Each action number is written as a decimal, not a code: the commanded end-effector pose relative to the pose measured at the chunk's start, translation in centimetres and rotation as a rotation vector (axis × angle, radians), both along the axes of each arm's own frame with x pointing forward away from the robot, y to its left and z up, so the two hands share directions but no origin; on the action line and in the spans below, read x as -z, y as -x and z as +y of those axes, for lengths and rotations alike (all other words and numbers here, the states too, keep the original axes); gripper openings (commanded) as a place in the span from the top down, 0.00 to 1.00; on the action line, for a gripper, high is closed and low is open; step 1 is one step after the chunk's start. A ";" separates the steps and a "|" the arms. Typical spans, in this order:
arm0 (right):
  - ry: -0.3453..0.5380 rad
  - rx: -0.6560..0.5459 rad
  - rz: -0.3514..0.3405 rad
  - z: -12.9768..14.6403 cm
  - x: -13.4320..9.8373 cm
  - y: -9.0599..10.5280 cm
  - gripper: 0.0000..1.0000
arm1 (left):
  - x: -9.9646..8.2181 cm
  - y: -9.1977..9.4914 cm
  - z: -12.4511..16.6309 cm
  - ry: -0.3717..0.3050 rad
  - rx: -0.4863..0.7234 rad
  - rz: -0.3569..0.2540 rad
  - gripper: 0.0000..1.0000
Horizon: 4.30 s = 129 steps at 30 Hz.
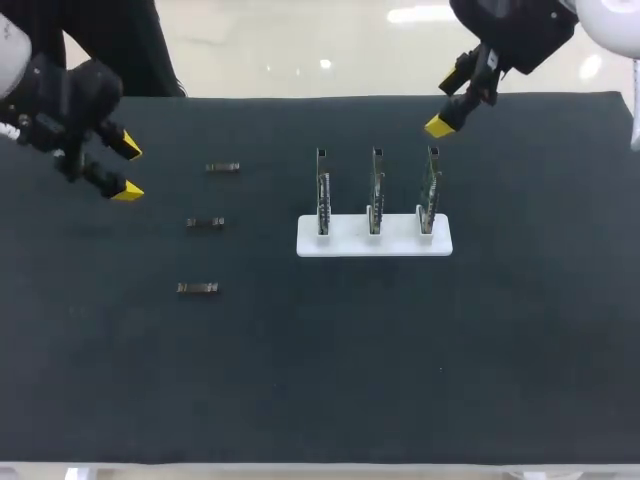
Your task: Pick up the optical module with the left hand, and insert it into the network port with the right hand.
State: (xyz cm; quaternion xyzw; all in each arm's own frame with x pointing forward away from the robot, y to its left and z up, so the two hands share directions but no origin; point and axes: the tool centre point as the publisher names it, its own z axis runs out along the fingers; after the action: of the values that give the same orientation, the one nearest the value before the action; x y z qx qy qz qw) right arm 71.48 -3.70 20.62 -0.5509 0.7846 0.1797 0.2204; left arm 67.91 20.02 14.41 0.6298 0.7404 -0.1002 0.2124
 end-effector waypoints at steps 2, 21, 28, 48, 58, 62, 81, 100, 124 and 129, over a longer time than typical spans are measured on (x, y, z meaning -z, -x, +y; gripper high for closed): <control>0.002 0.003 -0.002 0.1 0.0 0.1 0.00 | 0.5 -0.1 -0.4 -0.038 0.012 -0.002 0.00; 0.002 0.003 -0.002 0.1 0.0 0.1 0.00 | 5.5 2.5 -0.2 -0.363 0.233 0.104 0.00; 0.002 0.003 -0.002 0.1 0.0 0.1 0.00 | 6.1 2.9 -0.5 -0.349 0.227 0.092 0.00; 0.002 0.003 -0.002 0.1 0.0 0.1 0.00 | 7.4 4.0 -1.5 -0.361 0.230 0.080 0.00; 0.002 0.003 -0.002 0.1 0.0 0.1 0.00 | 10.2 6.1 -3.0 -0.337 0.190 0.063 0.00; 0.002 0.003 -0.002 0.1 0.0 0.1 0.00 | 11.1 6.5 -3.1 -0.348 0.201 0.106 0.00; 0.002 0.003 -0.002 0.1 0.0 0.1 0.00 | 13.5 5.9 -4.2 -0.398 0.196 0.132 0.00; 0.002 0.003 -0.002 0.1 0.0 0.1 0.00 | 14.7 6.3 -4.2 -0.402 0.209 0.151 0.00; 0.002 0.003 -0.002 0.1 0.0 0.1 0.00 | 15.5 6.2 -3.7 -0.389 0.197 0.136 0.52; 0.002 0.003 -0.002 0.1 0.0 0.1 0.00 | 15.7 6.0 -3.6 -0.392 0.196 0.133 0.59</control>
State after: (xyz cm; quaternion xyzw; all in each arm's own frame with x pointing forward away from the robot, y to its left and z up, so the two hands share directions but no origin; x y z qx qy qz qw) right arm 71.48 -3.71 20.62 -0.5509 0.7847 0.1796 0.2204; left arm 61.78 16.39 -1.06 0.7197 0.6937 -0.0162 0.0255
